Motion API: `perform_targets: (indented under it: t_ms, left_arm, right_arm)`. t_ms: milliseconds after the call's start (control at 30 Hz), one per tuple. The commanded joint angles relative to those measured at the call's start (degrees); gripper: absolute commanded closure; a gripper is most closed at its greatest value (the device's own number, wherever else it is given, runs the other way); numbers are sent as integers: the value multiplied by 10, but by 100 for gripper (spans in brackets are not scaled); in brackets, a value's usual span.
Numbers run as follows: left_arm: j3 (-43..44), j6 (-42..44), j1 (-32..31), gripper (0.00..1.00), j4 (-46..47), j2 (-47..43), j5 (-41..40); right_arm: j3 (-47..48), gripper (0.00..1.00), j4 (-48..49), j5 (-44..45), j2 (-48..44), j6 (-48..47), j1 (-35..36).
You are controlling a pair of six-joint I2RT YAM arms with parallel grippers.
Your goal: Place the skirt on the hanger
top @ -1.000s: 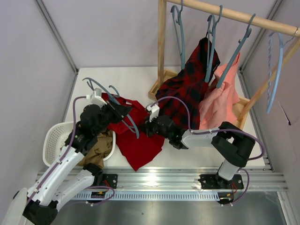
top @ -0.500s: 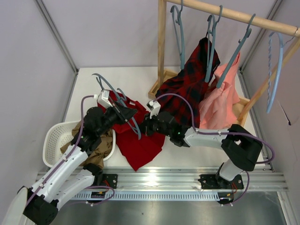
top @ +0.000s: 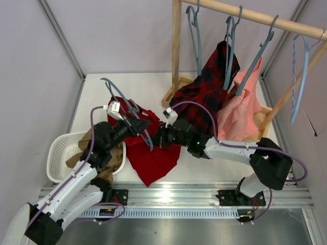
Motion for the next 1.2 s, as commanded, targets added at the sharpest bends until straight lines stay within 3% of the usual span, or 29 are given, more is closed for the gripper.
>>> perform_targets:
  t_ms: [0, 467, 1167]
  left_arm:
    - [-16, 37, 6, 97, 113, -21, 11]
    - [-102, 64, 5, 98, 302, -33, 70]
    - [-148, 58, 5, 98, 527, 11, 160]
  right_arm:
    - [26, 100, -5, -33, -20, 51, -3]
    - [25, 100, 19, -53, -31, 146, -11]
    - [21, 100, -17, -73, -61, 177, -14]
